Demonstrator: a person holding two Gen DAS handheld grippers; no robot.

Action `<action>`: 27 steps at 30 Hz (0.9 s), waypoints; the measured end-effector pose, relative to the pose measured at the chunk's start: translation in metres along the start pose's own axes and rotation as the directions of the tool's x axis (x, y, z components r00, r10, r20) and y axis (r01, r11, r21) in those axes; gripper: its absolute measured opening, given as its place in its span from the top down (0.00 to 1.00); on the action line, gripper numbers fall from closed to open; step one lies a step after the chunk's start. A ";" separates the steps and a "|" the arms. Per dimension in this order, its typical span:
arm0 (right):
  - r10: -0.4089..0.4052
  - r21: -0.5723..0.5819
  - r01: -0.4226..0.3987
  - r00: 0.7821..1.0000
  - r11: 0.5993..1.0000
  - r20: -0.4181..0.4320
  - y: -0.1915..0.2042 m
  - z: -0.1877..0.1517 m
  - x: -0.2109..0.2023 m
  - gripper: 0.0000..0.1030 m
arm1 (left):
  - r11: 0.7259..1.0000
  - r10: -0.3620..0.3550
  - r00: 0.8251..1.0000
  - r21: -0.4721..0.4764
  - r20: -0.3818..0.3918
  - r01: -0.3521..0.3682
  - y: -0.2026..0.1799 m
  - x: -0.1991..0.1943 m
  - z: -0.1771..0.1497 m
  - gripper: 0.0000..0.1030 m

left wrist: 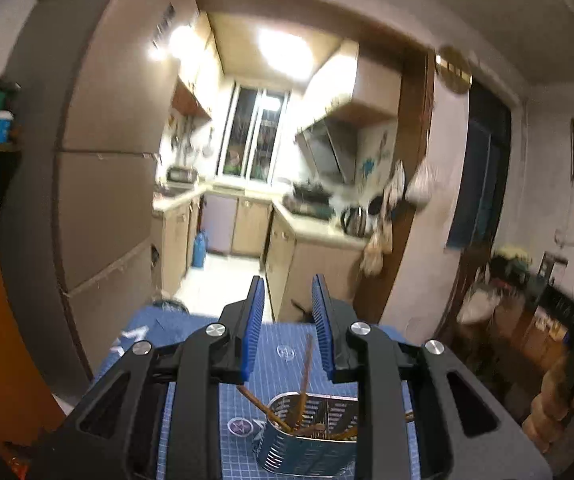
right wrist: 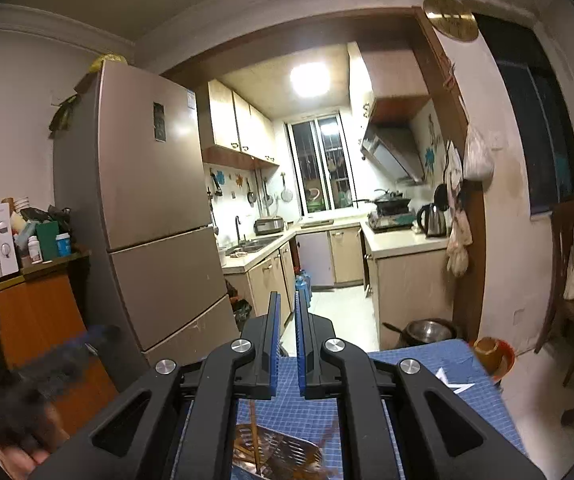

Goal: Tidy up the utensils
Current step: 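Open the left tool to drop its chopstick in the holder while the right tool releases its own, then move both open tools back to the remaining chopsticks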

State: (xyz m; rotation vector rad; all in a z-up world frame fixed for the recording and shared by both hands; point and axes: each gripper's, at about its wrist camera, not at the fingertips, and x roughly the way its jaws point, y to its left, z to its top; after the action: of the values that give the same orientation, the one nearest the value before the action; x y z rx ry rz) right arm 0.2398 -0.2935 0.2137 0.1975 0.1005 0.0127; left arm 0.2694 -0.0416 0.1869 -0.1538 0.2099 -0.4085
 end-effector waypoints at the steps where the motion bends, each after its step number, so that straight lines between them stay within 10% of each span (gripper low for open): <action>1: 0.004 -0.007 -0.003 1.000 1.000 0.003 -0.003 0.001 -0.009 0.92 | 1.000 -0.002 1.000 0.003 0.027 0.002 0.001 -0.017 0.002 0.77; 4: 0.028 -0.027 -0.028 1.000 0.999 0.010 -0.012 -0.004 -0.052 0.92 | 0.997 0.031 0.995 0.064 0.099 -0.038 -0.004 -0.064 -0.004 0.65; 8: 0.037 -0.078 -0.035 0.999 0.996 0.024 -0.024 -0.034 -0.131 0.62 | 0.974 0.045 0.992 0.214 0.119 -0.070 -0.015 -0.117 -0.036 0.61; 13: -0.016 -0.120 0.008 0.998 0.993 -0.059 -0.046 -0.085 -0.210 0.60 | 0.927 0.062 0.995 0.365 0.081 -0.087 -0.021 -0.169 -0.092 0.54; 21: -0.119 -0.144 0.089 0.969 0.986 -0.216 -0.058 -0.190 -0.288 0.60 | 0.911 0.116 0.990 0.406 -0.080 -0.074 -0.010 -0.219 -0.195 0.52; 27: -0.150 -0.185 0.087 0.920 0.979 -0.361 -0.034 -0.284 -0.289 0.63 | 0.932 0.091 0.955 0.361 -0.283 0.018 -0.019 -0.216 -0.269 0.65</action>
State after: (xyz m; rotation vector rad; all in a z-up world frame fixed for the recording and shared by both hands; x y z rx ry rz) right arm -0.0761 -0.2778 -0.0411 0.0194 0.4919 -0.0631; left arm 0.0065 0.0012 -0.0327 0.2766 0.4282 -0.4247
